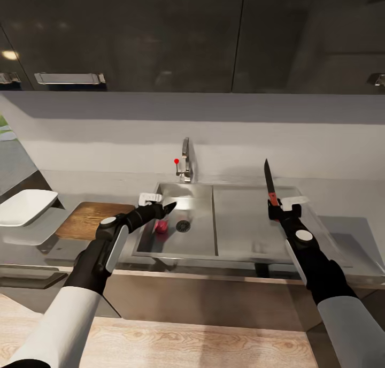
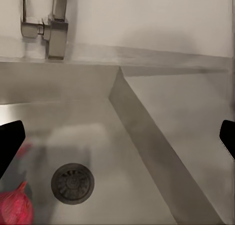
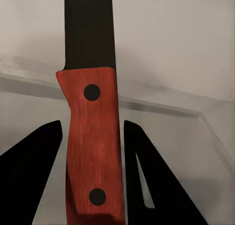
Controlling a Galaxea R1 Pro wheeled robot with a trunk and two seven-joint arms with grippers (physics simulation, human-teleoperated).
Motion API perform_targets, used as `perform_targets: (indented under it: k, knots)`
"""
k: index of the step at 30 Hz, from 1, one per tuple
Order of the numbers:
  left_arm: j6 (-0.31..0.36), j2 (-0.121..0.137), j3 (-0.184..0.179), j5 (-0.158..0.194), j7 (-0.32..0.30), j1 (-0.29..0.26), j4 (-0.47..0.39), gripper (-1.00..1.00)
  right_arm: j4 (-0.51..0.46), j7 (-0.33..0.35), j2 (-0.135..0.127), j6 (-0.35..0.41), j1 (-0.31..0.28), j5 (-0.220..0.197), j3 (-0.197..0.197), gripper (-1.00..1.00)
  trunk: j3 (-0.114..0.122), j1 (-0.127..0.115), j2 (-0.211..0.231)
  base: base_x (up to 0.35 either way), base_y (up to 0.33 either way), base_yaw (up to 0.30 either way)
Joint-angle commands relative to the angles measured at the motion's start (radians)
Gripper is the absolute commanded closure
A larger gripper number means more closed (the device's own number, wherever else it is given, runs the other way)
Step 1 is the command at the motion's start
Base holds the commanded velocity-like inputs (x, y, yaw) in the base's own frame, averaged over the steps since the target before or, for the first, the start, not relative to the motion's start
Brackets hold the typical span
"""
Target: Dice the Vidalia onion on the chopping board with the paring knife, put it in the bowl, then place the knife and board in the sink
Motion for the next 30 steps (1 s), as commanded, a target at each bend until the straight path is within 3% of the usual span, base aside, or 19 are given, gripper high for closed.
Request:
perform_targets:
  k: [1,11,17,18,24,30]
  knots:
    - [0.015,-0.001,0.000,0.009,0.000,-0.001,-0.007,-1.00,-0.007,-0.006,-0.001,0.013,-0.001,0.008,0.003,1.00,-0.002,0.001,-0.002,0.000,0.000,0.000]
    - [0.071,-0.011,0.000,0.007,0.025,-0.015,-0.059,-1.00,-0.063,-0.005,0.001,0.069,-0.001,0.007,0.003,1.00,-0.002,0.001,-0.002,0.000,0.000,0.000]
    - [0.105,-0.034,-0.001,0.006,0.058,-0.049,-0.025,-1.00,-0.097,-0.005,0.001,0.103,-0.001,0.007,0.004,1.00,-0.002,0.001,-0.002,0.000,0.000,0.000]
    - [0.351,-0.036,-0.001,0.006,0.278,-0.063,0.066,-1.00,-0.278,-0.005,0.001,0.215,-0.001,0.007,0.004,1.00,-0.002,0.001,-0.002,0.000,0.000,0.000]
    - [0.352,-0.064,-0.003,0.006,0.346,-0.070,0.117,-1.00,-0.279,-0.005,0.001,0.215,-0.001,0.007,0.005,1.00,-0.002,0.001,-0.002,0.000,0.000,0.000]
    - [0.349,-0.109,-0.004,0.005,0.490,-0.089,0.197,-1.00,-0.279,-0.005,0.001,0.215,-0.001,0.007,0.006,1.00,-0.002,0.001,-0.002,0.000,0.000,0.000]
